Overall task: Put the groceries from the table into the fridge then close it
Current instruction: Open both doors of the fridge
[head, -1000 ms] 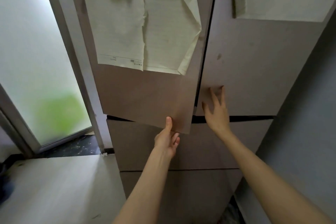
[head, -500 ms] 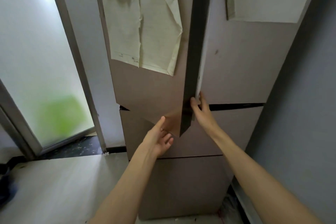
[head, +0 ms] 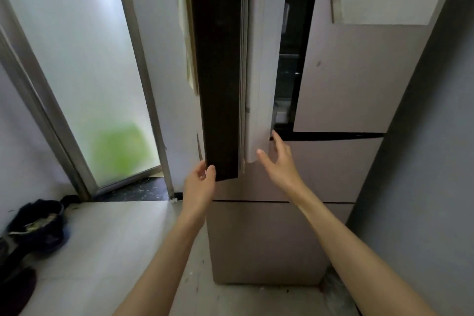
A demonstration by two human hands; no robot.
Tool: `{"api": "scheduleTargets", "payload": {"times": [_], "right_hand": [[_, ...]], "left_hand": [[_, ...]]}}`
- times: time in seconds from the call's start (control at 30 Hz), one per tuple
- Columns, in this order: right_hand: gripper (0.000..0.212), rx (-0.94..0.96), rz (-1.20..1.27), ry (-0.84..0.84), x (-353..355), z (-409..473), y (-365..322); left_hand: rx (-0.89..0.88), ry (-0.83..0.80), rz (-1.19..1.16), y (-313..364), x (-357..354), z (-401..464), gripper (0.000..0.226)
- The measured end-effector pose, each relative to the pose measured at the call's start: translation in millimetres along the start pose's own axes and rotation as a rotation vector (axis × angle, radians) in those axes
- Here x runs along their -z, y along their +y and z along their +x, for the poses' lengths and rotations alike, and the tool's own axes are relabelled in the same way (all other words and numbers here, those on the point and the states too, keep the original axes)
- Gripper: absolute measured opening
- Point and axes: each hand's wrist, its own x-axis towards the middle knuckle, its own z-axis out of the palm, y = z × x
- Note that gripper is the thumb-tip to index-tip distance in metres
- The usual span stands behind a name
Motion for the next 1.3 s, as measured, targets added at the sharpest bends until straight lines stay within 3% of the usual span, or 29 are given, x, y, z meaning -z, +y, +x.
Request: {"api": "scheduleTargets", "payload": {"times": [0.17, 0.37, 0.47, 0.57, 0.63, 0.73, 0.87, 1.1, 1.3], "right_hand": [[0.078, -0.063, 0.029, -0.166, -25.9, -9.3, -23.6], [0.062, 0.094, -0.121, -0.210, -61.7, -26.0, -39.2], [0.047, 0.345, -0.517, -0.108, -76.4, -20.6, -47.9], [0.044, 0.586, -0.702, 0.100, -95.2, -6.7, -60.6], [0.049, 0.577, -0.780, 0.137, -103.8, 5.9, -69.1], [0.047, 0.471, -0.876, 0.064, -116.3, 23.0, -76.5], [0.052, 0.472, -0.894, -0.012, -139.4, 28.9, -76.9], [0.067, 0.487, -1.031, -0.117, -158.1, 28.6, -75.6], [0.064, 0.534, -1.041, -0.056, -152.1, 23.7, -66.0]], "left_hand": [[-0.327, 0.153, 0.254, 16.3, 40.5, -17.1, 0.047], [-0.653, 0.059, 0.535, 29.4, 64.3, -4.7, 0.060], [-0.697, 0.031, 0.626, 25.4, 81.0, 15.5, 0.067], [-0.676, 0.011, 0.694, 14.7, 107.6, 38.6, 0.076], [-0.653, 0.014, 0.726, 7.7, 123.8, 52.6, 0.080], [-0.678, 0.011, 0.690, 5.3, 142.9, 68.7, 0.085], [-0.656, 0.029, 0.634, 2.8, 160.2, 80.8, 0.087], [-0.748, 0.027, 0.812, -16.2, 183.6, 105.9, 0.084], [-0.801, 0.098, 0.893, -5.2, 198.0, 102.4, 0.071]]}}
